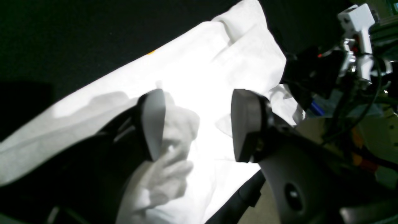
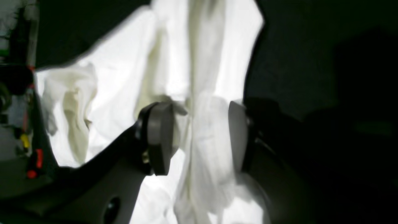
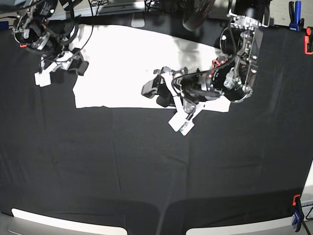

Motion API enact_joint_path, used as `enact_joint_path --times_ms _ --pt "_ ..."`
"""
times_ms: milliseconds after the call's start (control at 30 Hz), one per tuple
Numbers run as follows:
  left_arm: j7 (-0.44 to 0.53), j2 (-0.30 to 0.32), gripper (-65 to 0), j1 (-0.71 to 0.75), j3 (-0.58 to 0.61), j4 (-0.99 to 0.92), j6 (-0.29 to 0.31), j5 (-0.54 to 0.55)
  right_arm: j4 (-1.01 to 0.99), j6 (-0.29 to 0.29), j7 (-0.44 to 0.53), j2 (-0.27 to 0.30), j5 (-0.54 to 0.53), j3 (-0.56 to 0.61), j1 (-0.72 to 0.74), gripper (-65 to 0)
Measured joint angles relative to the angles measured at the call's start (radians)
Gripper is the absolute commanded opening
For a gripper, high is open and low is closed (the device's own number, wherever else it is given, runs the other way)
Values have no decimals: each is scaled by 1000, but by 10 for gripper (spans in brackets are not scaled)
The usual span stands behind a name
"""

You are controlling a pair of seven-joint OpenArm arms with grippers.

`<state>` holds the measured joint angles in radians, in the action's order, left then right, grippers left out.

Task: Layout the t-shirt on the table in an organized manner, then fold the t-shirt properly
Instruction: 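Lay the folded end down, open the left gripper and raise both grippers, then lower the right gripper onto the strip's other end and grasp it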

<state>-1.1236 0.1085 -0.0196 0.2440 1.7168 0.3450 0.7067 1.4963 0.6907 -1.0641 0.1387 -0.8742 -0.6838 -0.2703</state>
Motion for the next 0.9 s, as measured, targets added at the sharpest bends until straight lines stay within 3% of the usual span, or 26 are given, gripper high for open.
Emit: enact_joint_path --times_ms 133,533,600,667,700,800,900 --pt "0 0 -334 0 0 0 0 0 -11 2 -73 15 -73 -1 3 -366" --pt "2 0 -334 3 0 0 3 0 -12 2 -83 148 -76 -5 -4 -365" --pt "2 0 -334 3 0 0 3 0 -12 1 -83 175 -76 -6 -4 -320" --pt "2 0 -334 3 0 0 3 0 -12 1 -83 203 -76 -6 -4 -192" --pt "2 0 -334 3 0 0 3 0 -12 1 -83 211 -76 -6 -4 -171" --pt "32 0 -334 4 0 0 4 0 -12 1 -83 211 -76 -6 -5 -172" --pt "122 0 -334 3 0 -2 43 -18 -12 1 -83 208 -77 -5 -4 -173"
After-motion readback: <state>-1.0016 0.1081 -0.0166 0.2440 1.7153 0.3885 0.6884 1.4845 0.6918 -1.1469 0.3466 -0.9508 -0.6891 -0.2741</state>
